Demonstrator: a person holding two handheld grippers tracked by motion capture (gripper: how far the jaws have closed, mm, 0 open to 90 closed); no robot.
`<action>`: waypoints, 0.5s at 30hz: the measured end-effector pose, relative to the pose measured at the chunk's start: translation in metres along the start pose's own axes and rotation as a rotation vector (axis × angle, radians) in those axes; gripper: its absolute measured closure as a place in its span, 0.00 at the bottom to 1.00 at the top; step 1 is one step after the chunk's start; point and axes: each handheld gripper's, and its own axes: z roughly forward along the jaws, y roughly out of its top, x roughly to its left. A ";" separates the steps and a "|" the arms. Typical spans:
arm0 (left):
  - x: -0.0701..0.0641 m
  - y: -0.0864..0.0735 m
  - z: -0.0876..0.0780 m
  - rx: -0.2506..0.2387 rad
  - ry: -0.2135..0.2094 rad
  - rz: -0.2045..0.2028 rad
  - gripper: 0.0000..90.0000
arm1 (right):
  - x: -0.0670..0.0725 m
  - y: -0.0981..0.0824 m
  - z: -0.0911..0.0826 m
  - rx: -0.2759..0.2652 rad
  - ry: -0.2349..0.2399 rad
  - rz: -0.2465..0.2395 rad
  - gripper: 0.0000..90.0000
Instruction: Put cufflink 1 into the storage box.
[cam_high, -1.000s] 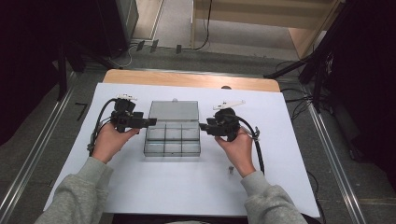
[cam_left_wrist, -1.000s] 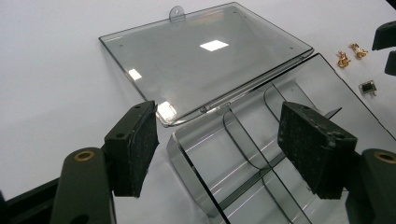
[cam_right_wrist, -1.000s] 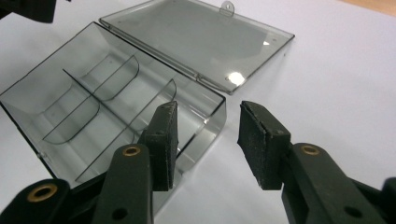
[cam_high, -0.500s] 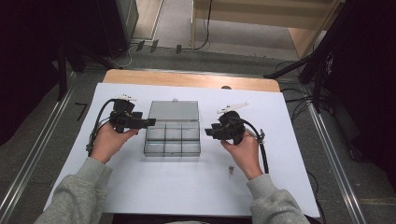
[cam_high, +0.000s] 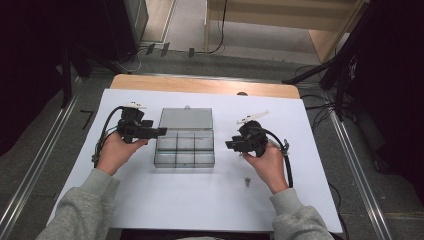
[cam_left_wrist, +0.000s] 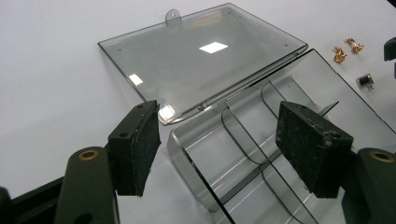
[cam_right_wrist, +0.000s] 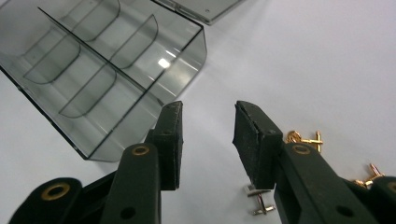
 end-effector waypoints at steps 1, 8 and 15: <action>0.000 0.000 0.000 0.002 0.000 -0.001 0.35 | -0.001 -0.001 0.000 0.008 -0.005 0.006 0.71; 0.002 0.000 0.002 -0.001 -0.014 -0.004 0.36 | -0.005 -0.006 0.000 0.046 -0.021 -0.004 0.72; 0.004 0.000 0.003 0.000 -0.006 -0.003 0.36 | -0.013 -0.012 0.006 0.106 -0.042 0.002 0.70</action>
